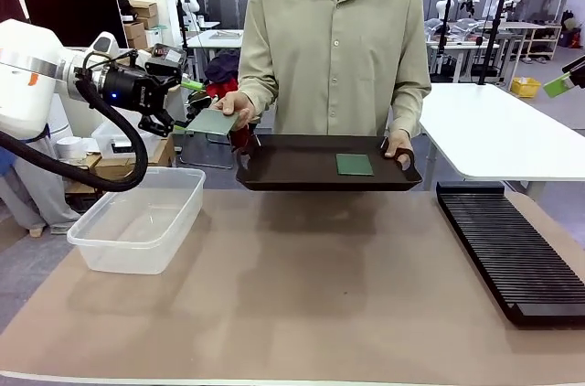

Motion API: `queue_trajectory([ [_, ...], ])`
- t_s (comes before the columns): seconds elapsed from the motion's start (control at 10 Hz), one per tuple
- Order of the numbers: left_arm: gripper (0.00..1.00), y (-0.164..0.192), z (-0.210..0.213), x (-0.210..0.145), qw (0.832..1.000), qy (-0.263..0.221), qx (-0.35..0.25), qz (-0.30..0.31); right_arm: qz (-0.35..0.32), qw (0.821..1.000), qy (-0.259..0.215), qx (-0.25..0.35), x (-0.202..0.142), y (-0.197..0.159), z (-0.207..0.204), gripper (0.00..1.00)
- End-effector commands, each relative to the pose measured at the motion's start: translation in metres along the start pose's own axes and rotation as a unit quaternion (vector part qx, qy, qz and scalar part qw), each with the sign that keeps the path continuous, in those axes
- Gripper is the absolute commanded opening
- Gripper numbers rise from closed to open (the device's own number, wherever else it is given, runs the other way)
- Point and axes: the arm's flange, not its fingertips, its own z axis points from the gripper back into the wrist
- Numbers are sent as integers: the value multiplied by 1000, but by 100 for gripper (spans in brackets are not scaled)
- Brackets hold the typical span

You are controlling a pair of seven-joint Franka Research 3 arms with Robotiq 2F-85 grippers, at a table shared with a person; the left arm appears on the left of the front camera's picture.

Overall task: Sort PCBs into racks and boxes based on the side picked up.
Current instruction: Pick up the Blank PCB handed by the Human.

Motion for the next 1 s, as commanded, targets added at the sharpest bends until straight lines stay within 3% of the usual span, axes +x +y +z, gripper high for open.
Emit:
queue_trajectory([
  [0.0, 100, 7, -7, -3, 999, -6, -20, -31, 0, 1000, -2, 6, 0, 1, -1, 100],
  [0.2, 100, 12, -17, 3, 999, -25, -21, -17, 0, 1000, -2, 6, 0, 1, -1, 100],
  [0.4, 100, 15, -12, 3, 999, 5, -39, -20, 0, 1000, -2, 6, 0, 1, -1, 100],
  [0.6, 100, 9, -13, 1, 1000, -3, -13, -8, 0, 1000, -2, 6, 0, 1, -1, 100],
  [0.9, 13, 9, -17, 4, 1000, 4, -24, -9, 0, 1000, -2, 6, 0, 1, -1, 100],
])
